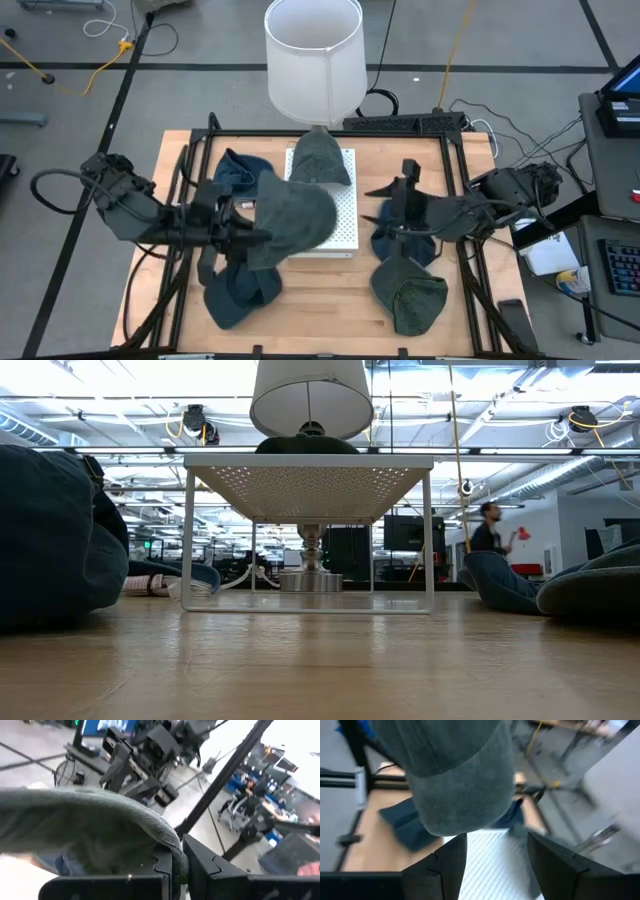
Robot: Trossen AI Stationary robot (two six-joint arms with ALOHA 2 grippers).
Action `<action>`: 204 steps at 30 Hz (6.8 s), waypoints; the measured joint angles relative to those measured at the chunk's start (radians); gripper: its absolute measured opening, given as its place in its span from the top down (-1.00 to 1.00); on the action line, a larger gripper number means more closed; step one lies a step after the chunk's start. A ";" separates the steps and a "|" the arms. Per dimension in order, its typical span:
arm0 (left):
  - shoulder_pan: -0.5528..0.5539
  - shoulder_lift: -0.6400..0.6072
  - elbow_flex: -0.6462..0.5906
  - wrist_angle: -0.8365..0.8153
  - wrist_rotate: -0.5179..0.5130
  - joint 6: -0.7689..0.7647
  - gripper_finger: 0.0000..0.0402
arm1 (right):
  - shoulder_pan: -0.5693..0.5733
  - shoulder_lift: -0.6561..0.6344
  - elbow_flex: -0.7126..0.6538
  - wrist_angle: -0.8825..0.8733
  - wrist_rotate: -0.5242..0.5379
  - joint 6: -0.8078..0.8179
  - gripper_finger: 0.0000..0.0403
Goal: Pick & Place hat
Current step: Stack the top gray cap on the gray cap on the shelf
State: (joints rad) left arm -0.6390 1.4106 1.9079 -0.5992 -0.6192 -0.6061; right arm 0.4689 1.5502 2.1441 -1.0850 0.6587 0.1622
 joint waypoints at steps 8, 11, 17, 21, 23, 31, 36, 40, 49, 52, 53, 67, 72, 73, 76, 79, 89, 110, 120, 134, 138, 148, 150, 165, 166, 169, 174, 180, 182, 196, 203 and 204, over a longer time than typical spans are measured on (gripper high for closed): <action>0.040 0.000 0.000 0.113 -0.058 0.067 0.88 | -0.004 0.009 0.000 0.198 0.019 -0.335 -0.03; 0.051 0.001 0.000 0.143 -0.110 0.078 0.88 | 0.002 0.024 0.000 0.251 0.019 -0.452 -0.06; 0.068 0.001 0.000 0.199 -0.192 0.109 0.88 | 0.006 0.077 0.000 0.316 0.057 -0.580 -0.08; 0.077 0.005 0.000 0.259 -0.252 0.143 0.88 | 0.004 0.124 0.000 0.335 0.157 -0.634 -0.06; 0.077 0.011 0.000 0.306 -0.287 0.174 0.88 | 0.004 0.147 0.000 0.354 0.201 -0.674 -0.06; 0.078 0.011 0.000 0.430 -0.408 0.284 0.88 | 0.014 0.247 0.000 0.505 0.256 -0.779 -0.06; 0.078 0.011 0.000 0.463 -0.414 0.301 0.88 | 0.027 0.304 0.000 0.654 0.375 -0.897 -0.05; 0.082 0.020 0.000 0.508 -0.443 0.342 0.88 | 0.032 0.342 0.000 0.790 0.420 -0.961 -0.05; 0.090 0.023 0.000 0.557 -0.417 0.367 0.88 | 0.040 0.409 0.000 0.970 0.554 -1.011 -0.04; 0.090 0.023 0.000 0.558 -0.412 0.365 0.88 | 0.035 0.435 0.000 1.010 0.547 -1.015 -0.04; 0.090 0.023 0.000 0.559 -0.411 0.366 0.88 | 0.035 0.441 0.000 1.018 0.548 -1.026 -0.04; 0.088 0.023 0.000 0.529 -0.333 0.331 0.88 | -0.023 0.463 0.000 1.190 0.707 -1.104 -0.04; 0.088 0.023 0.000 0.521 -0.333 0.332 0.88 | -0.014 0.463 0.000 1.187 0.732 -1.108 0.03; 0.088 0.023 0.000 0.521 -0.333 0.333 0.88 | -0.009 0.463 0.000 1.187 0.732 -1.107 0.08; 0.088 0.023 0.000 0.521 -0.333 0.332 0.83 | -0.001 0.463 0.000 1.187 0.731 -1.108 0.32; 0.088 0.023 0.000 0.519 -0.338 0.333 0.74 | -0.001 0.463 0.000 1.188 0.734 -1.106 0.68; 0.087 0.021 0.000 0.471 -0.328 0.332 0.74 | 0.009 0.417 0.000 1.178 0.725 -1.119 0.97; 0.086 0.021 0.000 0.475 -0.305 0.364 -0.32 | 0.038 0.187 0.000 0.887 0.670 -1.166 0.99; 0.170 0.021 0.000 0.362 -0.045 -0.057 -0.61 | 0.003 0.190 0.000 0.805 0.648 -1.219 0.99; 0.099 0.009 0.000 0.136 -0.127 -0.251 -0.66 | -0.007 0.165 0.000 0.768 0.650 -1.222 0.99; 0.071 -0.002 0.000 0.090 -0.119 -0.240 -0.66 | -0.012 0.164 0.000 0.751 0.651 -1.220 0.99; -0.015 -0.054 0.000 -0.023 -0.097 -0.032 -0.66 | -0.012 0.165 0.000 0.646 0.655 -1.139 0.99; -0.030 -0.062 0.000 -0.037 -0.097 0.030 -0.66 | -0.012 0.165 0.000 0.618 0.679 -1.107 0.99; -0.132 -0.069 0.000 -0.050 -0.189 0.657 -0.66 | 0.004 0.165 -0.001 0.546 0.706 -0.759 0.98; -0.139 -0.069 0.000 -0.039 -0.218 0.706 -0.66 | 0.006 0.165 -0.006 0.541 0.706 -0.731 0.98; -0.171 -0.069 0.000 0.005 -0.304 0.878 -0.66 | 0.010 0.165 -0.040 0.535 0.706 -0.668 0.98; -0.208 -0.067 0.000 0.083 -0.448 1.084 -0.66 | 0.028 0.165 -0.121 0.540 0.703 -0.638 0.98; -0.204 -0.050 0.000 0.109 -0.473 1.187 -0.66 | 0.037 0.167 -0.264 0.753 0.701 -0.719 0.98; -0.194 -0.037 0.000 0.111 -0.472 1.215 -0.66 | 0.040 0.166 -0.300 0.870 0.703 -0.803 0.97; -0.115 0.047 0.000 0.049 -0.560 1.349 -0.64 | 0.079 0.165 -0.369 1.126 0.755 -0.987 0.97; -0.108 0.045 -0.001 0.050 -0.614 1.382 -0.29 | 0.105 0.165 -0.369 1.126 0.755 -0.987 0.97; -0.108 0.045 -0.001 0.050 -0.612 1.383 -0.23 | 0.106 0.165 -0.369 1.126 0.756 -0.987 0.97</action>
State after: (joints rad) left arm -0.7467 1.4559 1.9072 -0.5491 -1.2316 0.7769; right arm 0.5748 1.7153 1.7752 0.0414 1.4146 -0.8246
